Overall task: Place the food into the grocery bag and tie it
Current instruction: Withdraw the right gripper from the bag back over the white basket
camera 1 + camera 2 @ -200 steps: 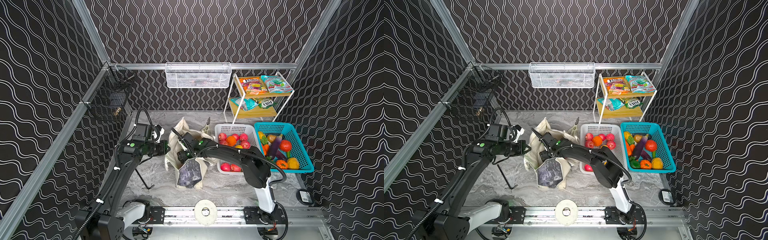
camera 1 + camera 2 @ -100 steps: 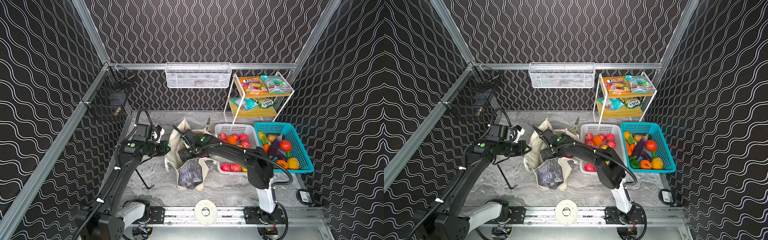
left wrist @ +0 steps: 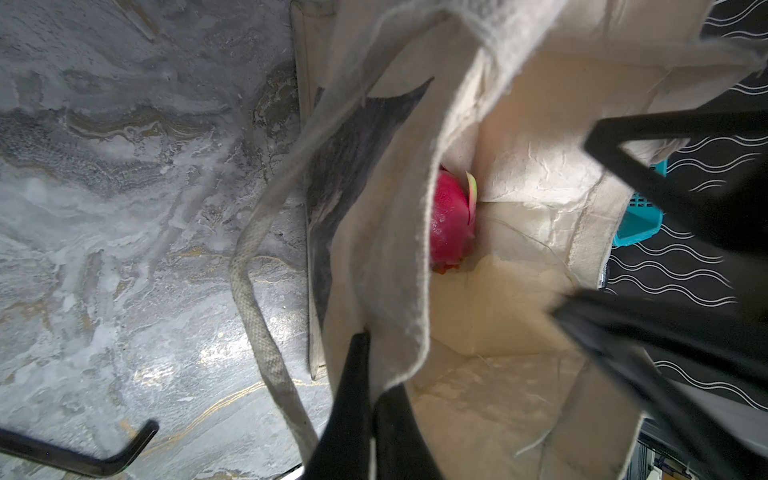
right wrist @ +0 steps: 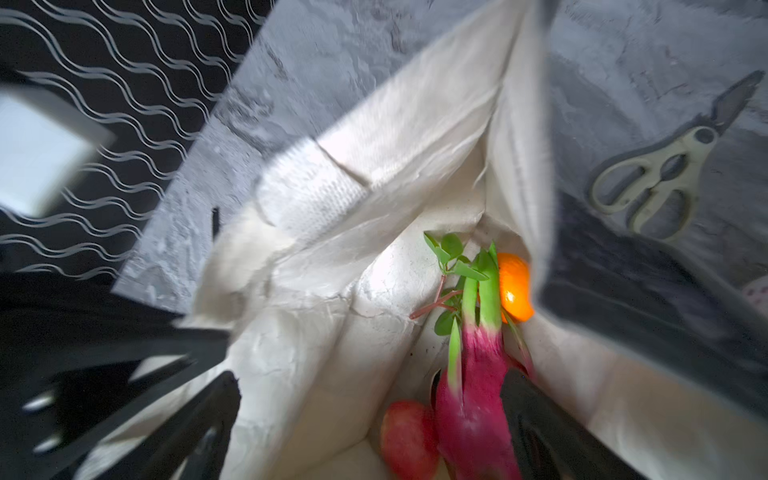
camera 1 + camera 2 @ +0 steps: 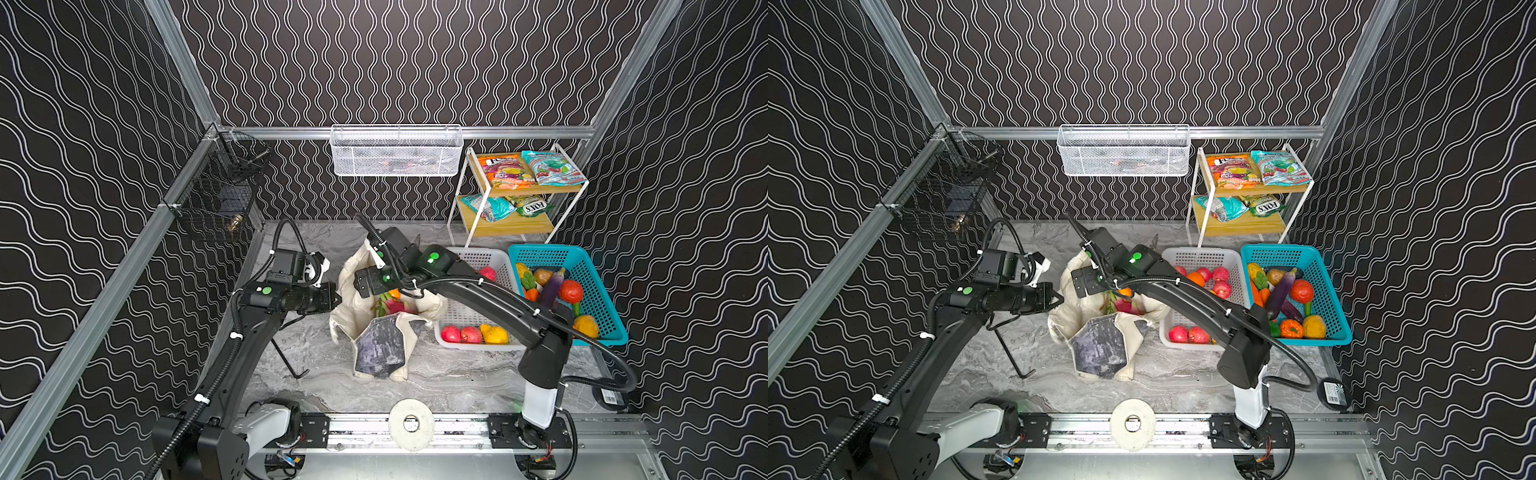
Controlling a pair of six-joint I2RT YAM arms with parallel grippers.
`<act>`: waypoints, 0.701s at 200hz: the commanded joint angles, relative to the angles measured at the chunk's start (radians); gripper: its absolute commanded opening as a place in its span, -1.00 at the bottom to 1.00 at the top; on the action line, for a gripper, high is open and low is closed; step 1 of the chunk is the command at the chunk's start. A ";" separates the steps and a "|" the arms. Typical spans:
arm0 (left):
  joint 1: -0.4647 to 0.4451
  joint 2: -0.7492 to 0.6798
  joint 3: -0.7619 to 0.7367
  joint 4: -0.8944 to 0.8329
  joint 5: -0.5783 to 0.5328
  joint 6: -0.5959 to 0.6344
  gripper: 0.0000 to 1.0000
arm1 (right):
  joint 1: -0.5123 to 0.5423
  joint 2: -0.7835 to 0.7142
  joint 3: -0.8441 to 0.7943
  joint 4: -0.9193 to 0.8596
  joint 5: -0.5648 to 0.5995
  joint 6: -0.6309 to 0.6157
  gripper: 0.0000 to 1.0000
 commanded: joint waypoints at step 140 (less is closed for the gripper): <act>-0.002 -0.005 0.015 -0.005 0.004 0.005 -1.00 | -0.323 -0.486 -0.360 0.013 0.192 0.322 0.98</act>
